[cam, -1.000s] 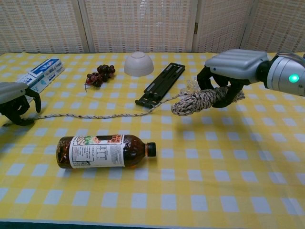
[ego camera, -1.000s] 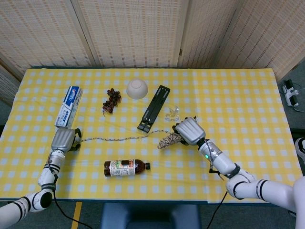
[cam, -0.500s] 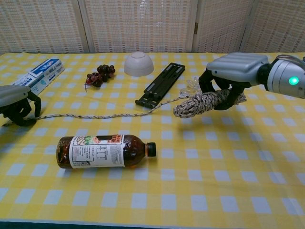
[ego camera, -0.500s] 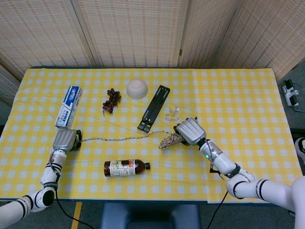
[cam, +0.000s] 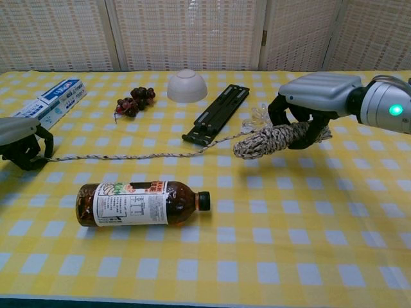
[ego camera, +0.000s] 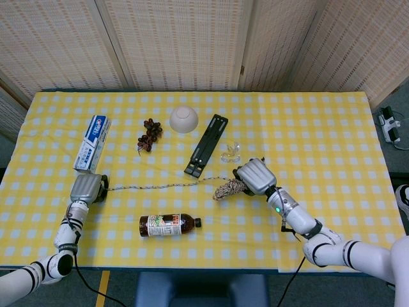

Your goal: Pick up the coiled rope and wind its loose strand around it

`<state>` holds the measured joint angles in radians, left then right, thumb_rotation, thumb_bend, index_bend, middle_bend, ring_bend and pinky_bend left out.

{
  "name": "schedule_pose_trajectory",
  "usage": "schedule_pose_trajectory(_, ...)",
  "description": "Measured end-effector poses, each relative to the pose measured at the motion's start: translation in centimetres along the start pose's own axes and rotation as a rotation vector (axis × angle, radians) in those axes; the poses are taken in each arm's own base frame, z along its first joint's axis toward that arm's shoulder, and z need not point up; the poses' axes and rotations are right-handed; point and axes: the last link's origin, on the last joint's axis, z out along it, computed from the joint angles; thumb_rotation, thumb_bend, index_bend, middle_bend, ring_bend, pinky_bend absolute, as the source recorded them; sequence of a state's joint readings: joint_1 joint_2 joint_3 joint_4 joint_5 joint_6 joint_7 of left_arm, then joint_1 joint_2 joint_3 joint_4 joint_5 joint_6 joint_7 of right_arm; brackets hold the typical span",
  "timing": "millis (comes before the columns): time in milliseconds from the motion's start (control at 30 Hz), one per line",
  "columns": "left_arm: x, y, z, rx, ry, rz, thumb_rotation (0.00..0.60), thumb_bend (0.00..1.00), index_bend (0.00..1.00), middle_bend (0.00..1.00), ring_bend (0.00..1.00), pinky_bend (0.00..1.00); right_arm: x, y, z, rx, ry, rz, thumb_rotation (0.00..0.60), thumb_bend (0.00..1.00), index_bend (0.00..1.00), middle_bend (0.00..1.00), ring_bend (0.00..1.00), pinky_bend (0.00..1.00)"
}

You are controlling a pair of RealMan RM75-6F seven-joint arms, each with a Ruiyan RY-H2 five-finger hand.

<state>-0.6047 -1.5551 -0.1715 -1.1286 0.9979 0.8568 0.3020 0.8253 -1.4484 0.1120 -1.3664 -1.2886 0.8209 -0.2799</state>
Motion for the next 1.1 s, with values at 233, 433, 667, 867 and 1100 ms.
schedule_pose_trajectory(233, 1.1, 0.1, -0.4, -0.021, 0.056, -0.021, 0.600, 0.56, 0.67, 0.90, 0.82, 0.75, 0.3, -0.1, -0.4, 0.006, 0.027, 0.097, 0.600, 0.65, 0.81, 0.64, 0.68, 0.55)
schedule_pose_trajectory(433, 3.8, 0.6, -1.7, -0.076, 0.121, -0.076, 0.600, 0.56, 0.67, 0.90, 0.82, 0.76, 1.0, -0.6, -1.1, 0.041, 0.082, 0.209, 0.600, 0.66, 0.83, 0.67, 0.71, 0.57)
schedule_pose_trajectory(667, 9.3, 2.8, -4.0, -0.195, 0.194, -0.143, 0.600, 0.56, 0.67, 0.90, 0.82, 0.76, 2.7, -3.1, -2.1, 0.135, 0.144, 0.349, 0.600, 0.67, 0.87, 0.70, 0.75, 0.62)
schedule_pose_trajectory(867, 14.7, 6.3, -5.9, -0.322, 0.244, -0.196, 0.600, 0.57, 0.67, 0.90, 0.82, 0.76, 3.3, -5.7, -1.6, 0.187, 0.148, 0.394, 0.600, 0.68, 0.88, 0.71, 0.76, 0.63)
schedule_pose_trajectory(1100, 18.3, 10.8, -7.3, -0.448, 0.267, -0.232, 0.600, 0.57, 0.67, 0.90, 0.82, 0.76, 3.4, -8.4, -0.3, 0.188, 0.116, 0.447, 0.600, 0.68, 0.89, 0.72, 0.77, 0.65)
